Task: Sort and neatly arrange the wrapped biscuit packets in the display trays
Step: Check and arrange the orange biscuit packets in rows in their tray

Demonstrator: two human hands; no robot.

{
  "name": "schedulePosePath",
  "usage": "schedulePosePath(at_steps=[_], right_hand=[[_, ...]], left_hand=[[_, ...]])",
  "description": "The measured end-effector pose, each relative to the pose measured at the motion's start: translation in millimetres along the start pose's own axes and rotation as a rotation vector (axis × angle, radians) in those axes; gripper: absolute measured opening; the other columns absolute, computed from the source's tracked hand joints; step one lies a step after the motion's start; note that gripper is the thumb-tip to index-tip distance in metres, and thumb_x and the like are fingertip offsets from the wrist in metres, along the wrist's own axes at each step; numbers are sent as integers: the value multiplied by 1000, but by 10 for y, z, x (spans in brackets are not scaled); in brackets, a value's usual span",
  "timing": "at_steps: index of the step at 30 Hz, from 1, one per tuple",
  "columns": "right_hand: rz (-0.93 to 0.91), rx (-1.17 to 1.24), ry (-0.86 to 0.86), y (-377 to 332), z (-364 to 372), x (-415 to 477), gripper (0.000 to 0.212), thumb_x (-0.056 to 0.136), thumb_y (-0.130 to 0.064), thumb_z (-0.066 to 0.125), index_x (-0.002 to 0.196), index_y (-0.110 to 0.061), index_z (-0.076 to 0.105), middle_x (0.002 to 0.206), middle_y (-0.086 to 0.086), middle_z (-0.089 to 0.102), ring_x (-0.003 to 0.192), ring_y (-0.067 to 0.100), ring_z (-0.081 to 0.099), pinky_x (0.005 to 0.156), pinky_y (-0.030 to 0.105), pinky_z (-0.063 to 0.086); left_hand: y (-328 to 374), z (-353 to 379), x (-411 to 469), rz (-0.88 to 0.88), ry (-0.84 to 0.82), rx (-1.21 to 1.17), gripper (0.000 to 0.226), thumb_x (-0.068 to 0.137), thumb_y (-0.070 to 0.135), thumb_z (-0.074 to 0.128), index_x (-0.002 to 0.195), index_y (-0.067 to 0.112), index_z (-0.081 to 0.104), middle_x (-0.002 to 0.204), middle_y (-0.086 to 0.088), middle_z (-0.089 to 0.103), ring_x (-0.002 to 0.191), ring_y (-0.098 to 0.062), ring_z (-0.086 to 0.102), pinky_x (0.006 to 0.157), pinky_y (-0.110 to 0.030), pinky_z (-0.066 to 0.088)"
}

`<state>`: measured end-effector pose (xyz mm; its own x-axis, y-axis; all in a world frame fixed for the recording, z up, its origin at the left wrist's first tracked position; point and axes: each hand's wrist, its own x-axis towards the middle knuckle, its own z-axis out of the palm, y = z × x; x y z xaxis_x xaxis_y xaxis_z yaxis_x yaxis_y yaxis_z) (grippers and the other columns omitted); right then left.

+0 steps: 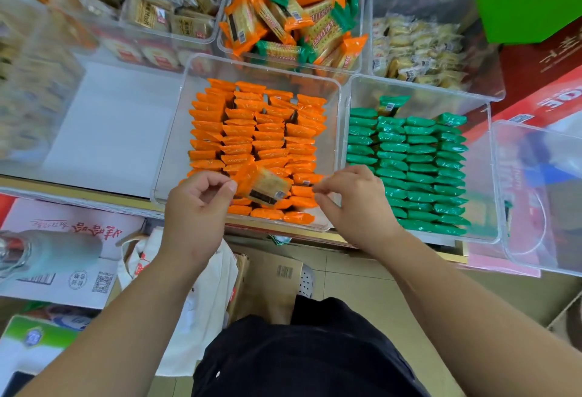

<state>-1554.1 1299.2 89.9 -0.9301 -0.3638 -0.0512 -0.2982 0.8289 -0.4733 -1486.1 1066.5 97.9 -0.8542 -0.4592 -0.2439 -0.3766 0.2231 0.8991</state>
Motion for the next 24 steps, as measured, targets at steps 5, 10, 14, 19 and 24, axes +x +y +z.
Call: schedulePosePath(at_steps=[5, 10, 14, 19, 24], right_hand=[[292, 614, -208, -122, -336, -367, 26, 95, -37, 65, 119, -27, 70, 105, -14, 72, 100, 2, 63, 83, 19, 50], [358, 1023, -210, -183, -553, -642, 10, 94, -14, 67, 98, -14, 76, 83, 1, 76, 72, 8, 66, 64, 23, 54], [359, 1059, -152, -55, -673, -731, 2, 85, -12, 77, 87, -12, 75, 76, 1, 75, 68, 8, 66, 65, 26, 53], [394, 1372, -274, 133, -783, -780, 6, 76, -19, 73, 70, -17, 73, 75, 10, 70, 68, 18, 62, 63, 27, 52], [408, 1600, -389, 254, -816, -746, 10, 81, -19, 71, 72, -17, 70, 84, 11, 69, 73, 19, 63, 70, 35, 52]], left_hand=[[287, 28, -449, -204, 1, -296, 12, 97, 10, 61, 90, 12, 71, 86, -6, 74, 86, -27, 72, 83, -41, 60], [567, 187, -859, -292, -82, -413, 20, 99, -2, 51, 93, 10, 66, 81, -6, 75, 74, -24, 73, 77, -38, 57], [675, 219, -982, -205, -73, -276, 22, 94, -2, 59, 87, 14, 73, 78, 1, 73, 71, -15, 66, 68, -27, 56], [812, 246, -1023, -172, -41, -212, 15, 90, 7, 69, 77, 10, 77, 68, -7, 64, 62, -16, 54, 62, -29, 49], [1010, 193, -1091, -234, -207, -351, 18, 87, 11, 71, 70, 10, 75, 78, -19, 61, 71, -28, 53, 65, -37, 46]])
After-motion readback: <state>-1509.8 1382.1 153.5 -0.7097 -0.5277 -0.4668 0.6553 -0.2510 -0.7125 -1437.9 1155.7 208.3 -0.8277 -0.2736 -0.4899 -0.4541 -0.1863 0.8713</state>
